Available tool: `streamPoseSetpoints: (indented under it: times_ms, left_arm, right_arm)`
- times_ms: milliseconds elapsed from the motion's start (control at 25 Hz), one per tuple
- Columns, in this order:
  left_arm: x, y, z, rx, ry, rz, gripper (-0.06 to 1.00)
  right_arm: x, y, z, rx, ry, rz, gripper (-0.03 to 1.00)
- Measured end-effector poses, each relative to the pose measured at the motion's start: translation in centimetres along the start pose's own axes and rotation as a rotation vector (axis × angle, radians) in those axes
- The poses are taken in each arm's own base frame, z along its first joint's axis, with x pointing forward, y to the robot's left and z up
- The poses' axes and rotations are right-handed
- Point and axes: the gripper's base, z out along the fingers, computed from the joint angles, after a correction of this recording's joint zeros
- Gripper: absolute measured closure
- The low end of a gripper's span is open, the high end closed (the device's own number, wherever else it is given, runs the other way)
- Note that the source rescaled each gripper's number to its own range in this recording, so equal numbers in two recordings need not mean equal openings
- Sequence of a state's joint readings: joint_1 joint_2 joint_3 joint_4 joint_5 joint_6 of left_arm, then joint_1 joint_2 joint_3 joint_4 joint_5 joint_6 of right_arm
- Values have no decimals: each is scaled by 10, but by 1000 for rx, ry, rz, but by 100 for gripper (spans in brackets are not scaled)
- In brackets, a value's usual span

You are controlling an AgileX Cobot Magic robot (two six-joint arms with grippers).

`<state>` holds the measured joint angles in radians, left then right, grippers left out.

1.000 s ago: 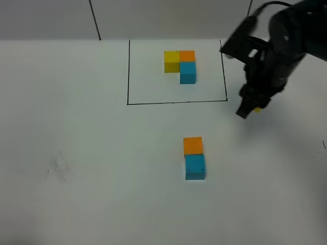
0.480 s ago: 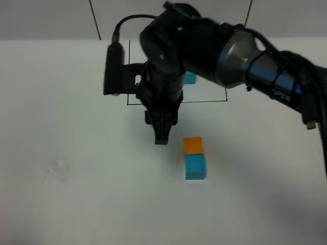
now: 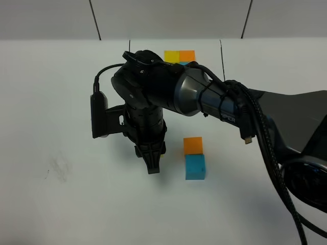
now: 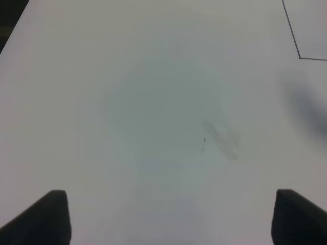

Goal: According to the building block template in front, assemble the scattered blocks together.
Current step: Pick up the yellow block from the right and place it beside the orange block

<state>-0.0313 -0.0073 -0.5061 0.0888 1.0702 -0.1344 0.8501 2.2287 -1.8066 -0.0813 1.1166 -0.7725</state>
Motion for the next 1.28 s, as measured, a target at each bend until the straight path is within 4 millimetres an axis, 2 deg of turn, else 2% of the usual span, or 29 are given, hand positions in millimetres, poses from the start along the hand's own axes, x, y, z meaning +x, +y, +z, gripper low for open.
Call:
streamPoseSetpoints:
  times_ms: [160, 640, 960, 1280]
  left_arm:
    - [0, 0, 0, 0, 0, 0, 26]
    - [0, 0, 0, 0, 0, 0, 26]
    - [0, 0, 0, 0, 0, 0, 26]
    - [0, 0, 0, 0, 0, 0, 26]
  right_arm:
    - [3, -3, 7, -6, 14, 5, 72]
    - [17, 6, 8, -42, 46, -3, 72]
    - [13, 0, 8, 24, -20, -21, 72]
    - [30, -9, 16, 23, -7, 88, 72]
